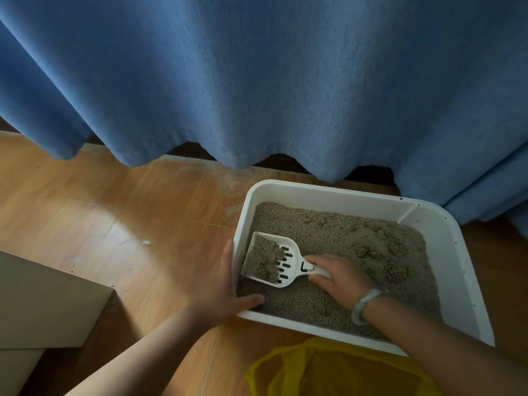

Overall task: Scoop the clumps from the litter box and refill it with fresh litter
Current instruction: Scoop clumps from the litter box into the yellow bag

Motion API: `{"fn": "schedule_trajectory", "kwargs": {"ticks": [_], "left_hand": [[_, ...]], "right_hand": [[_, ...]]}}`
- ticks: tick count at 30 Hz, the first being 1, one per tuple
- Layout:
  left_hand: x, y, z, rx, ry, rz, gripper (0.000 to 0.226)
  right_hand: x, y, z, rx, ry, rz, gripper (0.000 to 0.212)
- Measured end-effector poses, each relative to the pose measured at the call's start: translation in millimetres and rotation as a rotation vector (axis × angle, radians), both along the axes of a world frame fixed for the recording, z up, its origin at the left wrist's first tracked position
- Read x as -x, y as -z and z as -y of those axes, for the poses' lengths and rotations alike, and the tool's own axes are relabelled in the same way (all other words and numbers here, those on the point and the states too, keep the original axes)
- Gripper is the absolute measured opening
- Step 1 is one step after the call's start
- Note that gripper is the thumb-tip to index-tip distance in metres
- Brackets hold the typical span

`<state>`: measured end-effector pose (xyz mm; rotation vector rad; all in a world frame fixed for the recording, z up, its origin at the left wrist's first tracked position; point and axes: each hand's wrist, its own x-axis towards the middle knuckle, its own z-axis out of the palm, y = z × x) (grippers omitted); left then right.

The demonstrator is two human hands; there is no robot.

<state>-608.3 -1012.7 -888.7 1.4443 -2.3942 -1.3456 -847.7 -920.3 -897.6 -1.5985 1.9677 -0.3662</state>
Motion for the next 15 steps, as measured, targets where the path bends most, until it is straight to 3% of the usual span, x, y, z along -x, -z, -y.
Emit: {"fn": "schedule_trajectory", "kwargs": {"ticks": [4, 10, 15], "left_hand": [[-8, -2, -11, 0.009, -0.011, -0.027, 0.126], [-11, -7, -15, 0.093, 0.04, 0.084, 0.148], [-8, -13, -21, 0.182, 0.064, 0.152, 0.151]], "right_hand": [[9, -9, -9, 0.035, 0.07, -0.027, 0.04], [21, -22, -28, 0.005, 0.113, -0.08, 0.04], [20, -30, -38, -0.039, 0.083, -0.112, 0.039]]}}
